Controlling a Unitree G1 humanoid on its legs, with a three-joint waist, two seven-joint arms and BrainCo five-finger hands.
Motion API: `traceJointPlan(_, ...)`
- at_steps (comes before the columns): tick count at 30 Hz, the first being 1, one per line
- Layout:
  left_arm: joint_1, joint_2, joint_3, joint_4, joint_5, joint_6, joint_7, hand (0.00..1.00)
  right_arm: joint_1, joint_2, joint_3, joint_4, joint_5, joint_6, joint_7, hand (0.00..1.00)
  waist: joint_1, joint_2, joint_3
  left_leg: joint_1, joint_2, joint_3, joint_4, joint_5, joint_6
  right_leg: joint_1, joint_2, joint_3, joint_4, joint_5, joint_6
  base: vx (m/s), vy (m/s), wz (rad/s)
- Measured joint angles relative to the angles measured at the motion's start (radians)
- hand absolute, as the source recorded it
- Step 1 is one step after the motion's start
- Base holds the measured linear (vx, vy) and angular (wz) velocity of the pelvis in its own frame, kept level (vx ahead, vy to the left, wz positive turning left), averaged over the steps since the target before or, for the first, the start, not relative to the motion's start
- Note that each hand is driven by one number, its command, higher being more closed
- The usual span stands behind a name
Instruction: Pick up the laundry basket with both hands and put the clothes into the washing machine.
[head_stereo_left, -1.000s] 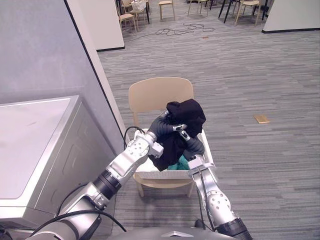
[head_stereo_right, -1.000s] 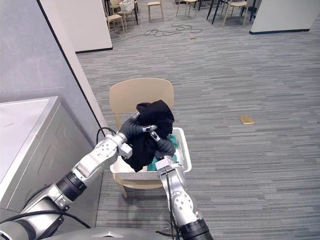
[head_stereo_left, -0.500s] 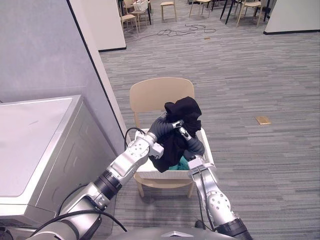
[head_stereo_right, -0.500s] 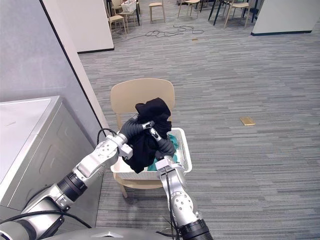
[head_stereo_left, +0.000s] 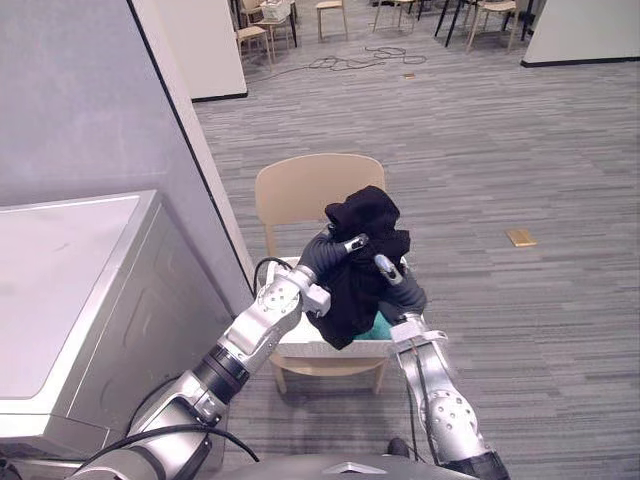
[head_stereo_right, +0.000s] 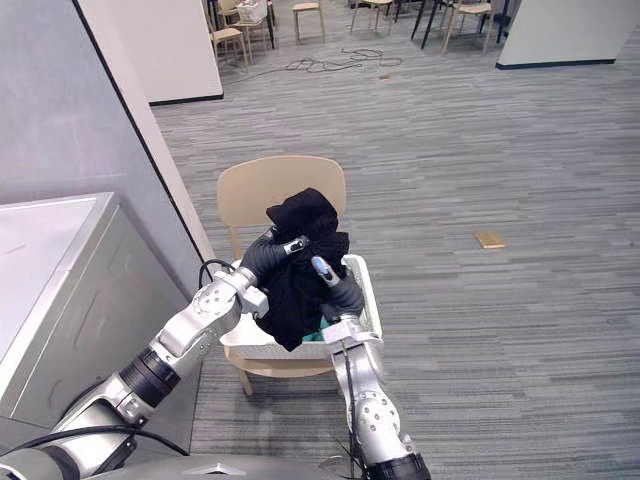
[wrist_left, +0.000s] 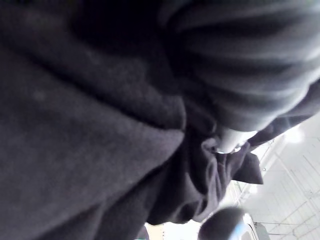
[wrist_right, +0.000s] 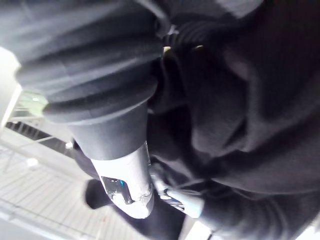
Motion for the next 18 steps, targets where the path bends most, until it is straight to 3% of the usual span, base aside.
traceJointPlan(4, 0.077, 0.031, 0.123, 0.000, -0.012, 0.019, 0.009, 1.00, 0.017, 0.023, -0.215, -0.035, -0.001, -0.055, 0.014, 0.00, -0.012, -0.005, -0.001, 0.014, 0.007, 0.028, -0.002, -0.006, -0.004, -0.011, 0.010, 0.028, 0.007, -0.001, -0.001, -0.02, -0.003, -0.19)
traceJointPlan(18, 0.161, 0.054, 0.421, -0.238, -0.069, 0.001, 0.070, 1.00, 0.114, 0.071, -0.345, -0.012, -0.006, -0.062, 0.010, 0.00, -0.020, -0.008, 0.000, 0.045, 0.019, 0.071, -0.002, -0.022, -0.011, -0.012, 0.027, 0.071, 0.008, -0.004, -0.005, -0.02, -0.003, -0.10)
